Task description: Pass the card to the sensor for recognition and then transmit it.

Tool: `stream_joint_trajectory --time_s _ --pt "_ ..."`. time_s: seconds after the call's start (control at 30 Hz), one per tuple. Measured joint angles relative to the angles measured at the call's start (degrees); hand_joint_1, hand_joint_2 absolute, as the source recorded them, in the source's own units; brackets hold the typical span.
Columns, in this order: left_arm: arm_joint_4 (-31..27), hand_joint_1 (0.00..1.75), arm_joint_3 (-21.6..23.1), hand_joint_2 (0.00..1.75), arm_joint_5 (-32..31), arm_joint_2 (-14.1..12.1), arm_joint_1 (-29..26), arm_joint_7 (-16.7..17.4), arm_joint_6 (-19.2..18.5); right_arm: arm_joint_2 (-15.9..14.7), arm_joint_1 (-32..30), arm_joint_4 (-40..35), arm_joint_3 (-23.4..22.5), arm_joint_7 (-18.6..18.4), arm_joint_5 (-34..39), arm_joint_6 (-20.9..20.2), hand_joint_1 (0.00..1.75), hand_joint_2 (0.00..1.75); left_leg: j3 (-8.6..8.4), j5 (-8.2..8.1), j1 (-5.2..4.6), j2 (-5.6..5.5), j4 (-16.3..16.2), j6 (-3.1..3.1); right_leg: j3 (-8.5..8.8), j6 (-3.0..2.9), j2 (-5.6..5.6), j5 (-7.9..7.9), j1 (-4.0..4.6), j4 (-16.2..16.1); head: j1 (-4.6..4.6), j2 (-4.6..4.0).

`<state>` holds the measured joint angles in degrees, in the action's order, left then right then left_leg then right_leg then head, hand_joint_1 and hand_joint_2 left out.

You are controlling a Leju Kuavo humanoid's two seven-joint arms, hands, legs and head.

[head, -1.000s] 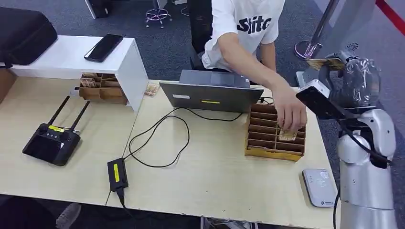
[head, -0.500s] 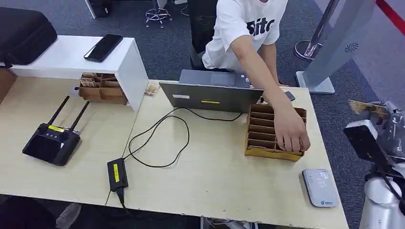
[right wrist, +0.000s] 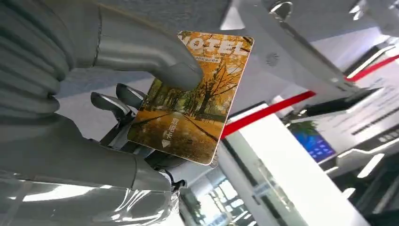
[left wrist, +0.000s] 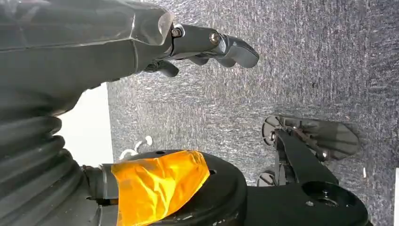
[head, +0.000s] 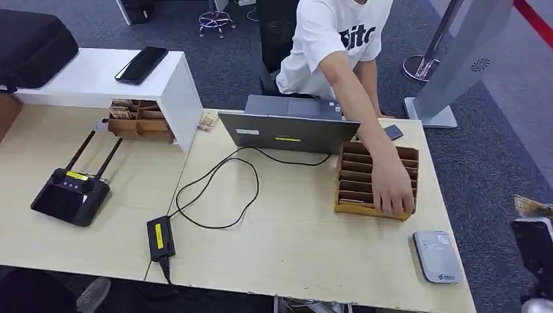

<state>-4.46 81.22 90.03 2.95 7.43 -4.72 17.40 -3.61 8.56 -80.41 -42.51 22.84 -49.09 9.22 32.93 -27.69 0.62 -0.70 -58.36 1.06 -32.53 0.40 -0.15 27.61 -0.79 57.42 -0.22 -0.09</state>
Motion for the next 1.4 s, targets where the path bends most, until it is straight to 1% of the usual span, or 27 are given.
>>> stream_joint_trajectory --time_s 0.17,0.4,0.87,1.13,1.17,1.2,1.23,1.27,1.3,1.4 --pt "0.0 0.00 -0.1 1.75 0.0 0.0 0.0 0.2 0.0 0.5 -0.5 1.1 -2.2 0.1 0.0 0.0 1.75 1.75 -0.02 0.00 0.00 0.02 0.0 0.00 0.00 0.00 0.04 0.00 0.00 0.0 0.00 0.00" --pt "0.1 0.00 -0.1 1.75 0.0 0.1 0.0 0.2 0.1 1.0 -0.7 1.8 -3.4 0.2 0.0 0.0 1.75 1.75 -0.03 0.00 0.00 0.02 0.0 0.00 0.00 0.00 0.04 0.00 0.00 0.0 0.00 0.00" --pt "0.1 0.00 -0.4 1.75 0.0 0.1 0.0 0.2 0.2 1.7 -1.0 2.3 -4.4 0.4 0.0 -0.1 1.75 1.75 -0.02 0.00 0.00 0.03 0.0 0.00 0.00 0.00 0.04 0.00 0.00 0.0 0.00 0.00" --pt "0.1 0.00 -1.0 1.75 0.0 0.1 0.0 0.2 0.3 3.0 -2.4 5.6 -6.5 0.7 -0.6 -0.9 1.75 1.75 -0.01 -0.01 0.01 0.03 0.0 0.00 -0.01 -0.01 0.05 0.01 0.00 0.0 0.00 0.00" --pt "0.1 0.00 -1.0 1.75 0.0 0.1 0.0 0.2 0.3 3.2 -2.6 6.1 -6.5 1.0 -0.9 -1.0 1.75 1.75 0.00 -0.02 0.01 0.03 0.0 -0.01 -0.01 -0.01 0.04 0.01 0.00 0.0 0.00 0.00" --pt "0.1 0.00 -1.1 1.75 0.0 0.1 0.0 0.2 0.5 3.7 -3.0 6.1 -6.5 2.2 -1.2 -1.4 1.75 1.75 0.02 -0.02 0.01 0.02 0.0 -0.01 -0.01 -0.01 0.04 0.01 0.01 0.0 0.02 0.00" --pt "0.1 0.00 -1.2 1.75 0.0 0.1 0.0 0.2 0.6 4.8 -3.6 5.3 -6.0 3.5 -1.5 -1.8 1.75 1.75 0.01 -0.02 0.02 0.03 0.0 -0.01 -0.01 -0.01 0.04 0.01 0.02 0.0 0.00 0.00" --pt "0.1 0.00 -1.4 1.75 0.0 0.1 0.0 0.2 0.6 5.9 -4.3 3.7 -5.1 3.4 -2.0 -2.2 1.75 1.75 -0.01 -0.02 0.03 0.06 0.0 -0.01 -0.01 -0.01 0.07 0.01 0.03 0.0 0.00 0.00" --pt "0.1 0.00 -1.4 1.75 0.0 0.1 0.0 0.1 0.6 7.2 -5.0 2.4 -4.0 2.3 -2.2 -2.3 1.75 1.75 -0.03 -0.02 0.03 0.07 0.0 -0.01 -0.01 -0.02 0.08 0.02 0.03 0.0 -0.02 0.00" --pt "0.1 0.00 -1.4 1.75 0.0 0.2 0.0 0.1 0.6 8.9 -6.3 0.7 -1.3 0.6 -2.2 -2.4 1.75 1.75 -0.03 -0.01 0.03 0.03 0.0 0.00 -0.02 -0.05 0.04 0.04 0.03 0.0 0.02 0.00"
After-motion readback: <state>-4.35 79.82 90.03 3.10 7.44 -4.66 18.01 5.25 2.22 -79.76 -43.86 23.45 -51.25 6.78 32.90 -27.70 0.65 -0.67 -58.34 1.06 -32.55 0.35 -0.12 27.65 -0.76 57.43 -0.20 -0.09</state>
